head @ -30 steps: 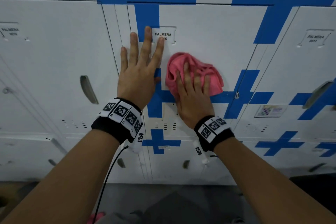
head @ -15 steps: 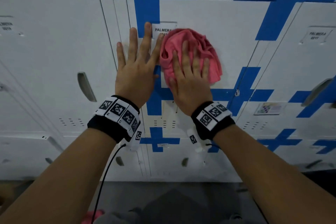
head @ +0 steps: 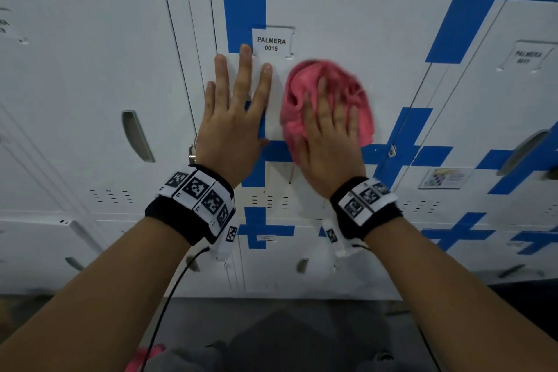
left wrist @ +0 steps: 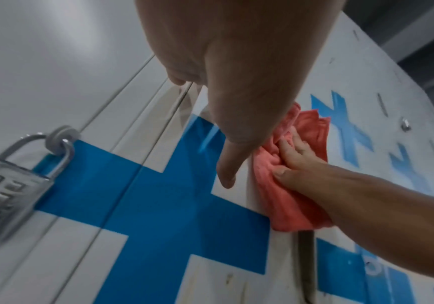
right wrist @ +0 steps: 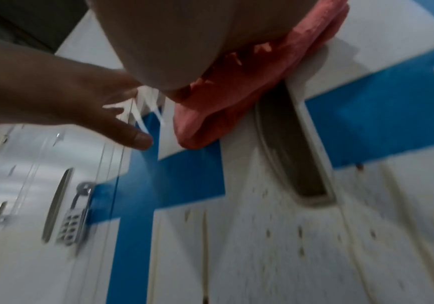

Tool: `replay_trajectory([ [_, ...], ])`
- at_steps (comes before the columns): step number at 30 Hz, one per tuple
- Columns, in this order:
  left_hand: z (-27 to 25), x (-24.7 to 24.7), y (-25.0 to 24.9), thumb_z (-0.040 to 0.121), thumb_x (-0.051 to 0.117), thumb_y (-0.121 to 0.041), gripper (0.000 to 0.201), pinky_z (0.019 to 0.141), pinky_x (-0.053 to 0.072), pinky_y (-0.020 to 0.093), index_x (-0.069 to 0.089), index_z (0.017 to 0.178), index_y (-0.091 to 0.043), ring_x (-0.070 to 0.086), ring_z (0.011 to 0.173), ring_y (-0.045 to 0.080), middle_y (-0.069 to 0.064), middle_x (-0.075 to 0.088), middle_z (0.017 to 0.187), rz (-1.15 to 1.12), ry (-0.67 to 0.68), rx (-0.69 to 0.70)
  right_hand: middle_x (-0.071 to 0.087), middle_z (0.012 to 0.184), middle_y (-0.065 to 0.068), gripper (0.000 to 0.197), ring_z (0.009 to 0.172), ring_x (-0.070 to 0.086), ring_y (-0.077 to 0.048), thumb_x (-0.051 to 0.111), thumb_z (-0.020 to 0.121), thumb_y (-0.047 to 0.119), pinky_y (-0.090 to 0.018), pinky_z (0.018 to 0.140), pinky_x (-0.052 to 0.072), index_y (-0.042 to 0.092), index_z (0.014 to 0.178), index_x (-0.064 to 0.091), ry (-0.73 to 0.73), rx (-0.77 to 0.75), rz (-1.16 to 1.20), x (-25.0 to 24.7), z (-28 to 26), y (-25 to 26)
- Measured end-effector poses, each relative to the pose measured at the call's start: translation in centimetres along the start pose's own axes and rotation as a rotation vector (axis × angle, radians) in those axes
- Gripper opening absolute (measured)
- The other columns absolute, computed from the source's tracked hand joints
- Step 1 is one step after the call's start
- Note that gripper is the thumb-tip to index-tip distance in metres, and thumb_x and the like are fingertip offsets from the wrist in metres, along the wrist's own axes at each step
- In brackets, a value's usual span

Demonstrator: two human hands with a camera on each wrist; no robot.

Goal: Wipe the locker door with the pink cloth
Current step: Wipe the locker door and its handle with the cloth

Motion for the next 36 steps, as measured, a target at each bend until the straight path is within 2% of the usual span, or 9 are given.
replay_trajectory([
  [3, -0.1, -0.3, -0.3, 0.086, 0.076, -0.03, 0.107, 0.124, 0.018, 0.06, 0.004, 0.164, -0.015, 0.0, 0.154, 0.05, 0.02, -0.008, 0.169, -0.016, -0.018, -0.023, -0.006, 0.162, -0.015, 0.065, 0.148, -0.012, -0.028, 0.023, 0.103, 0.044, -0.052, 0.119, -0.002, 0.011, 0.155, 0.001, -0.051, 0.064, 0.018, -1.3, 0.8, -0.8],
  [6, -0.2, -0.2, 0.5, 0.088, 0.064, -0.006, 0.098, 0.124, 0.015, 0.059, 0.003, 0.164, -0.017, 0.001, 0.155, 0.048, 0.018, -0.006, 0.17, 0.031, -0.053, -0.008, -0.006, 0.161, -0.017, 0.067, 0.148, -0.007, -0.034, 0.025, 0.101, 0.042, -0.054, 0.119, 0.0, 0.01, 0.155, 0.0, 0.006, 0.036, 0.048, 1.2, -0.5, 1.4],
  [10, -0.2, 0.1, 0.8, 0.094, 0.066, -0.016, 0.095, 0.124, 0.015, 0.057, 0.002, 0.164, -0.016, 0.002, 0.155, 0.048, 0.019, -0.006, 0.17, 0.033, -0.063, 0.029, 0.019, 0.16, -0.011, 0.062, 0.145, 0.017, -0.035, 0.039, 0.099, 0.039, -0.05, 0.119, 0.0, 0.018, 0.154, 0.019, 0.143, -0.097, 0.052, 6.4, -3.5, 4.1],
  [14, -0.2, 0.2, 0.5, 0.086, 0.066, -0.003, 0.104, 0.125, 0.015, 0.058, -0.001, 0.164, -0.017, -0.001, 0.155, 0.047, 0.018, -0.008, 0.17, 0.051, -0.042, 0.007, 0.036, 0.153, -0.007, 0.057, 0.14, 0.032, -0.032, 0.039, 0.099, 0.042, -0.048, 0.116, 0.005, 0.022, 0.151, 0.03, 0.357, -0.255, -0.107, 10.4, -6.6, 3.6],
  [18, -0.5, 0.3, -0.4, 0.089, 0.056, -0.001, 0.094, 0.125, 0.013, 0.059, 0.001, 0.163, -0.012, 0.0, 0.156, 0.045, 0.018, -0.005, 0.17, 0.088, -0.064, 0.048, 0.046, 0.147, -0.004, 0.048, 0.137, 0.037, -0.028, 0.044, 0.098, 0.034, -0.047, 0.12, 0.013, 0.022, 0.145, 0.042, 0.29, -0.363, -0.031, 9.3, -7.0, 1.9],
  [23, -0.8, 1.4, -1.0, 0.107, 0.043, -0.03, 0.068, 0.127, 0.009, 0.054, 0.009, 0.163, -0.011, 0.0, 0.156, 0.042, 0.015, 0.001, 0.171, -0.051, -0.043, 0.159, -0.001, 0.161, -0.01, 0.065, 0.149, 0.001, -0.035, 0.032, 0.1, 0.039, -0.052, 0.119, -0.001, 0.017, 0.155, 0.008, 0.1, -0.081, 0.081, 6.8, -4.2, 4.1],
  [28, -0.9, 0.8, -0.7, 0.072, 0.049, 0.014, 0.105, 0.126, 0.002, 0.051, 0.007, 0.164, -0.014, -0.004, 0.157, 0.039, 0.01, -0.001, 0.171, -0.131, -0.009, 0.142, 0.034, 0.153, -0.011, 0.063, 0.14, 0.029, -0.036, 0.037, 0.098, 0.046, -0.052, 0.116, 0.008, 0.013, 0.149, 0.027, 0.387, -0.254, -0.028, 12.7, -7.6, 6.0],
  [32, -1.0, 0.3, -0.5, 0.066, 0.042, 0.019, 0.11, 0.126, 0.0, 0.049, 0.005, 0.164, -0.015, -0.007, 0.157, 0.037, 0.008, -0.004, 0.172, -0.152, 0.042, 0.146, 0.053, 0.14, -0.006, 0.054, 0.132, 0.043, -0.03, 0.057, 0.091, 0.039, -0.047, 0.117, 0.017, 0.013, 0.137, 0.048, 0.485, -0.372, -0.03, 14.5, -10.4, 4.1],
  [36, -1.1, 0.3, -0.3, 0.067, 0.042, 0.019, 0.11, 0.127, 0.001, 0.049, 0.004, 0.164, -0.016, -0.009, 0.157, 0.036, 0.006, -0.007, 0.172, -0.167, 0.052, 0.148, 0.055, 0.139, 0.002, 0.041, 0.135, 0.04, -0.024, 0.051, 0.095, 0.036, -0.046, 0.118, 0.02, 0.023, 0.134, 0.054, 0.409, -0.362, 0.009, 12.4, -10.6, 1.0],
])
Point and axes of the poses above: each hand's wrist, its own z-axis towards the middle knuckle, its own x-axis out of the palm, y = z × x, the point moved 8 cm from there along z, towards the middle knuckle
